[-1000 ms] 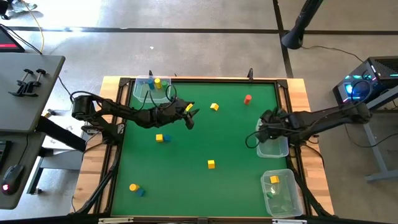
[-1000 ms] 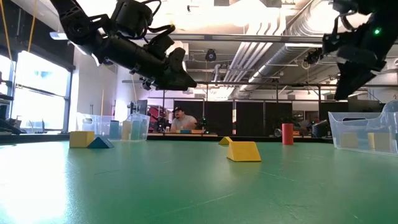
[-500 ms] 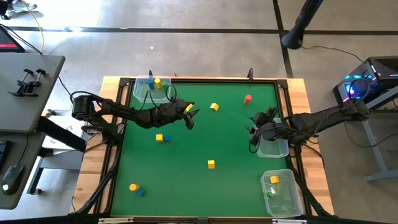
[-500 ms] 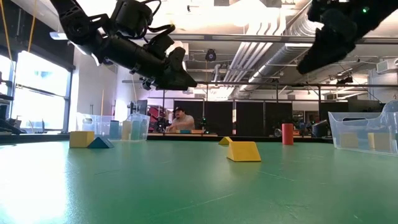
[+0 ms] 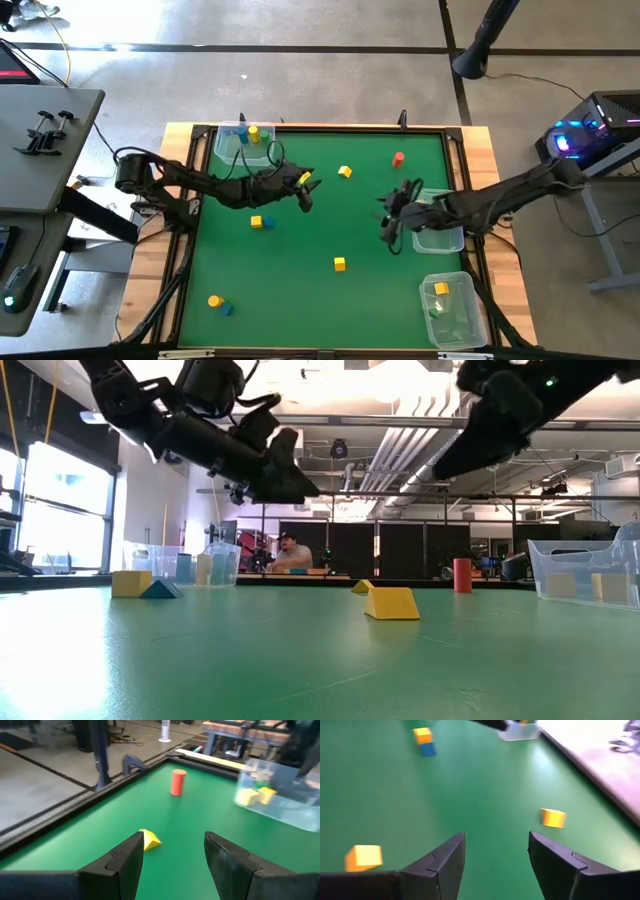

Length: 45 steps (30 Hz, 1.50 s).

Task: Sort blocks by size
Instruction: Put the bottom yellow triangular block into the bottom transparent bin

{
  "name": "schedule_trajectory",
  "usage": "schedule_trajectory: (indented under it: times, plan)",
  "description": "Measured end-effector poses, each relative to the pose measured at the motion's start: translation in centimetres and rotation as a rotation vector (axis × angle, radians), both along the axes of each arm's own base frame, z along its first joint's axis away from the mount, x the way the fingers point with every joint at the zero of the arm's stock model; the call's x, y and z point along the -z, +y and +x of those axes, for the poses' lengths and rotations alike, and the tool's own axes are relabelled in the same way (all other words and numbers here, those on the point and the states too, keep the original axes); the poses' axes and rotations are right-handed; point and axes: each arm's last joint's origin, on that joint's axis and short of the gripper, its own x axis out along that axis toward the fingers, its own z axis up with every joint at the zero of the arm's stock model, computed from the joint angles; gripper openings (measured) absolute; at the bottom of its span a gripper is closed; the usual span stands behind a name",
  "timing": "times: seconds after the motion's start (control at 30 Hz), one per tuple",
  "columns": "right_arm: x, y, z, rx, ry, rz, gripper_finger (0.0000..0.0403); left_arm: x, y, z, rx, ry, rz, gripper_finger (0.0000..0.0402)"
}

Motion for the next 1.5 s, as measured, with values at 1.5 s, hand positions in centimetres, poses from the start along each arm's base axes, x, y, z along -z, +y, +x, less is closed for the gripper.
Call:
schedule_trajectory:
  times: [1.5]
  plan:
    - [8.5,4.5,5.2,-0.114,0.149,0.099,0.0208,0.0,-10.5,-0.5,0.226,0.003,0.034,0.0192]
